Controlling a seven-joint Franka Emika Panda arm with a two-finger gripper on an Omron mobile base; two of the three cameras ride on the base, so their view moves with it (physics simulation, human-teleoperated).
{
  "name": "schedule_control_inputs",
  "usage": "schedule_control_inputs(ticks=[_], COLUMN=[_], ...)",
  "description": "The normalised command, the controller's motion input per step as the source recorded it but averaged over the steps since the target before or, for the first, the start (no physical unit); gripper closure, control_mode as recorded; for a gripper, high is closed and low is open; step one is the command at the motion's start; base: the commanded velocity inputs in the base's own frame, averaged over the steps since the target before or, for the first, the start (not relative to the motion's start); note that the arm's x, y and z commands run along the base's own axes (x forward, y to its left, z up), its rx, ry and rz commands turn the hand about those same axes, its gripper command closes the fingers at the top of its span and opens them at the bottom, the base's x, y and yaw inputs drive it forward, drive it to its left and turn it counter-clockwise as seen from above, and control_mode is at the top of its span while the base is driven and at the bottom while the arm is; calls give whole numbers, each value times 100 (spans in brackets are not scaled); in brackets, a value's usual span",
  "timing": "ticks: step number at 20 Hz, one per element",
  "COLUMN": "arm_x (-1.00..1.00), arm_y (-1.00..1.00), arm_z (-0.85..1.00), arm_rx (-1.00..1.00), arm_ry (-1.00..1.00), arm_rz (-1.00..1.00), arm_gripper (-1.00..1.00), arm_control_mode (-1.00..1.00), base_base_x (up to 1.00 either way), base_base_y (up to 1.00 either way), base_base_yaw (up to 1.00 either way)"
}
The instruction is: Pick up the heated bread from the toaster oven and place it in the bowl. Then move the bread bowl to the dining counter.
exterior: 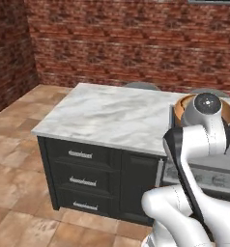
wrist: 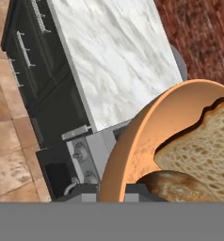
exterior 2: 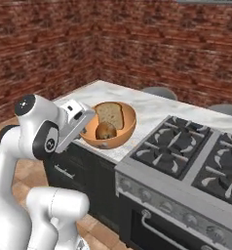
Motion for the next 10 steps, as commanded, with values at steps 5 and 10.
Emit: schedule_control_inputs(ticks=[5, 10], arm_x=[0, 0], arm_y=[0, 0], arm_z=[0, 0], arm_rx=[0, 0], arm_ry=[0, 0], arm_rz=[0, 0], arm_gripper=[100, 100], arm_control_mode=[100, 100], base_base_x=[100, 77], base_base_y=[100, 99], base_base_yaw=[-14, -45])
